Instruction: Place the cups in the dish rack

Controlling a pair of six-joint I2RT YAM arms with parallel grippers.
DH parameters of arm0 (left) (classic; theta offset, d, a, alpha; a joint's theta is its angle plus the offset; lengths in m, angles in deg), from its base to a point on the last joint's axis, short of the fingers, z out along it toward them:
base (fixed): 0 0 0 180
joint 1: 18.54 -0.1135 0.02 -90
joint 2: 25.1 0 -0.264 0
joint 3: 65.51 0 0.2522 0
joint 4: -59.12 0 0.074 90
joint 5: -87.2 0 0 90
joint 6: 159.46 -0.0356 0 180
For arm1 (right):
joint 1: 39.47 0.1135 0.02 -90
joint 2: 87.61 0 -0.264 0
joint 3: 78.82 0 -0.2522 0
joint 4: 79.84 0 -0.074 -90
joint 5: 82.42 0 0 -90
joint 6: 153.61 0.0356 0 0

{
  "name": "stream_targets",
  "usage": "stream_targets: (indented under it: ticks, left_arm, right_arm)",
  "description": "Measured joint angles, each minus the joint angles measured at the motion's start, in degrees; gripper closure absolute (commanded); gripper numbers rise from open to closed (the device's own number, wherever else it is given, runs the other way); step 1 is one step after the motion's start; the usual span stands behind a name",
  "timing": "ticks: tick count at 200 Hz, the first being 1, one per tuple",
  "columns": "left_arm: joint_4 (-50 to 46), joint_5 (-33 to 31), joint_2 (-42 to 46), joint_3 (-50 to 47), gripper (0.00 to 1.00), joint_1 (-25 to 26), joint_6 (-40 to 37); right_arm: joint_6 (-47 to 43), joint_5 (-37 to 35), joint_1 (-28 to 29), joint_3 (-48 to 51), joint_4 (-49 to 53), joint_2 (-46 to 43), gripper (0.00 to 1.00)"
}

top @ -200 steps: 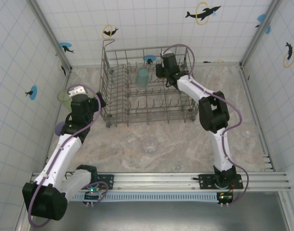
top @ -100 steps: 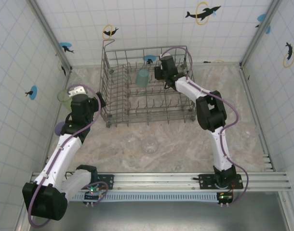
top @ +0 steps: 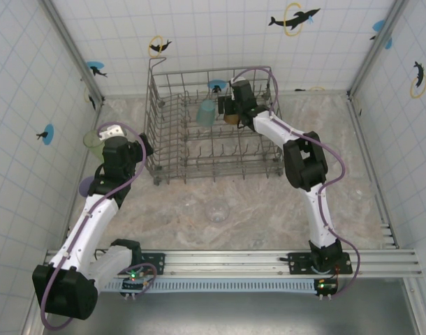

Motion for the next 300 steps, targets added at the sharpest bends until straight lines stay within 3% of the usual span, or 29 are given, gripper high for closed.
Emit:
stream_targets:
  ticks: [69,126,183,247,300]
  left_arm:
    - [-0.63,0.2,-1.38,1.16,0.03,-0.02,0.22]
    - [-6.67,-0.04,-5.42,7.61,0.02,-0.15,0.46]
    - [-9.57,-1.25,-6.45,15.5,0.02,-0.33,3.45]
    - [-16.24,-11.76,-5.2,18.84,0.02,-0.33,8.57]
    - [-24.39,-21.24,-0.92,19.06,0.02,-0.33,12.48]
  right_arm:
    - [1.9,3.96,-0.66,1.75,4.9,-7.34,0.0]
    - [2.56,7.91,-0.66,19.89,0.92,-26.56,0.0]
    - [3.32,12.31,-0.61,36.83,-0.98,-34.45,0.0]
    - [6.51,15.87,0.52,51.28,-2.1,-45.88,0.0]
    - [8.96,16.41,0.96,57.37,-3.39,-51.67,0.0]
